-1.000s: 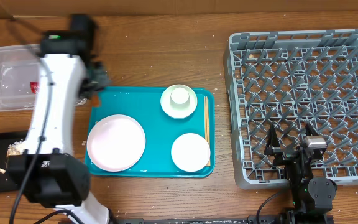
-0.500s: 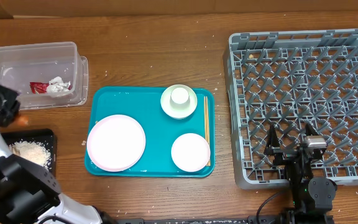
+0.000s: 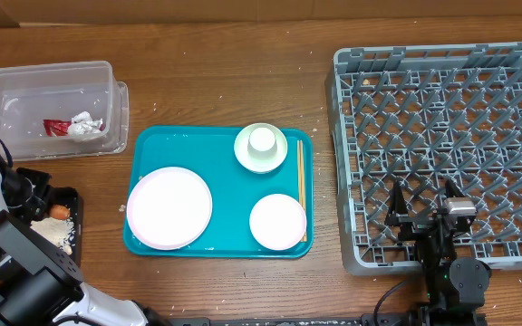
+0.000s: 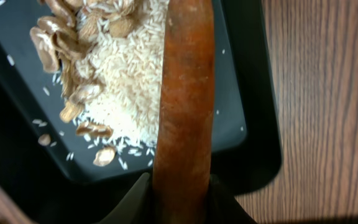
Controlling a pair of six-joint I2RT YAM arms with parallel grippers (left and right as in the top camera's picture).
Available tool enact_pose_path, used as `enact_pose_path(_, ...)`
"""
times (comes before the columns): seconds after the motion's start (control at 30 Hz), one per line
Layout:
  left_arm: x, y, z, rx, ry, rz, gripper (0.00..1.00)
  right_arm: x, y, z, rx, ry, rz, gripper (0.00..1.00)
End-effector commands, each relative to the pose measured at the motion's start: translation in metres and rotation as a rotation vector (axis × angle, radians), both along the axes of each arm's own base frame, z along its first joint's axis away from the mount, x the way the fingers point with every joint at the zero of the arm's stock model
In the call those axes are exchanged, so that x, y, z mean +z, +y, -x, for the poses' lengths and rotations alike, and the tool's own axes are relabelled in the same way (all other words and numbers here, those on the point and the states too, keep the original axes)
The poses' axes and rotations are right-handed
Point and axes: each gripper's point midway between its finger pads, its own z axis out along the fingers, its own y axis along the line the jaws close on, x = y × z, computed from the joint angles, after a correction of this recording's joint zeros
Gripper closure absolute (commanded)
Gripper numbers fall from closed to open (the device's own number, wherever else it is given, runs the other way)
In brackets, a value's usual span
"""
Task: Sort waste into correct bins and load items into the dishwasher
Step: 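Carry the carrot left and drop it onto the black tray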
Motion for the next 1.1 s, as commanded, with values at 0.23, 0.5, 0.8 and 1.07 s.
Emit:
enact_pose_path(0.23, -0.005, 0.010, 0.010, 0.027, 0.044, -0.058, 0.65, -0.001, -0.002, 0.000, -0.010, -0.007, 0.003, 0.00)
enact_pose_path(0.5, -0.004, 0.013, 0.016, 0.028, 0.072, -0.080, 0.52, -0.001, -0.002, 0.000, -0.010, -0.007, 0.003, 0.00)
enact_pose_path(0.8, 0.004, -0.004, -0.005, -0.053, -0.035, 0.031, 0.53, -0.001, -0.002, 0.000, -0.010, -0.007, 0.003, 0.00)
enact_pose_path(1.07, 0.089, -0.017, -0.029, -0.128, -0.187, -0.021, 0.57, -0.001, -0.002, 0.000, -0.010, -0.007, 0.003, 0.00)
